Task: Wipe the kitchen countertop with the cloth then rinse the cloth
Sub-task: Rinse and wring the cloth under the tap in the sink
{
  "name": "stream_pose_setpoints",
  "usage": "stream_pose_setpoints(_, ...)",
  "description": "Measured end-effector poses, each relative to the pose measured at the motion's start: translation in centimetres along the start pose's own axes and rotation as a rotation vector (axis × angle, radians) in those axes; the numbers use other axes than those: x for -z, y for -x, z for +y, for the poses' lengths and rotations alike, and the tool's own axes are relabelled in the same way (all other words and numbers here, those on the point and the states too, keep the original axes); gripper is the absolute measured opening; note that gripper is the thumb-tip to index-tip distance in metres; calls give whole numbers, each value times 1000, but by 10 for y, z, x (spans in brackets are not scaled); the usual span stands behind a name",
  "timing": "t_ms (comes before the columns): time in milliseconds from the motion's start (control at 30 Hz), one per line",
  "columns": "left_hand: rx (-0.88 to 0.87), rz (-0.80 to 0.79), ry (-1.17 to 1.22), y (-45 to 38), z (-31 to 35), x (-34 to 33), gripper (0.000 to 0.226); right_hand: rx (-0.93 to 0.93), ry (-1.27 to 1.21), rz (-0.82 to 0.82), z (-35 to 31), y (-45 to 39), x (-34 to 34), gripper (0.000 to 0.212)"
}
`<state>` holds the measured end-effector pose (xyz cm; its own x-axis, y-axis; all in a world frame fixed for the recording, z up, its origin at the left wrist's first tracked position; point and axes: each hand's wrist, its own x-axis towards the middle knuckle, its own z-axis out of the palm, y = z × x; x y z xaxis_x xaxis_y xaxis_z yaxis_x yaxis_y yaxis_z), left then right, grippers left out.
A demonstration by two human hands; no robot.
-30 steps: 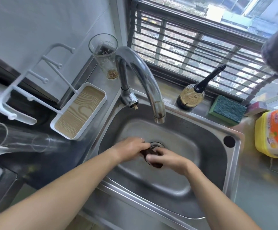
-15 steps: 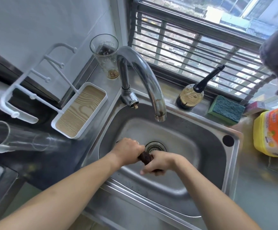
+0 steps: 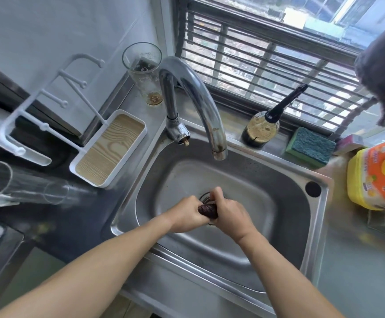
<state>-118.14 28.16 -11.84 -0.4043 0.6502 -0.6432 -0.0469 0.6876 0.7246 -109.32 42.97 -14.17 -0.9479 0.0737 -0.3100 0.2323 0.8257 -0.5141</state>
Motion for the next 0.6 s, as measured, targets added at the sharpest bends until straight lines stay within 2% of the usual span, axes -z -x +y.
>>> stream_pose_setpoints(167,103,-82,169,1,8,-6,15,19,23,52,4,6,1,63)
stream_pose_setpoints(267,177,-180,343,3,9,-5,26,30,40,65,3,6,1,58)
stream_pose_setpoints(333,188,-205,327,2,7,-4,30,12,58,34,2,5,3,51)
stream_pose_setpoints(467,54,-106,-39,-3,-3,9,28,-61,33,-105,-2,-1,11,43)
stream_pose_setpoints(600,-63,64,-427,-11,-14,22,19,-122,-78,-132,-3,-4,15,36)
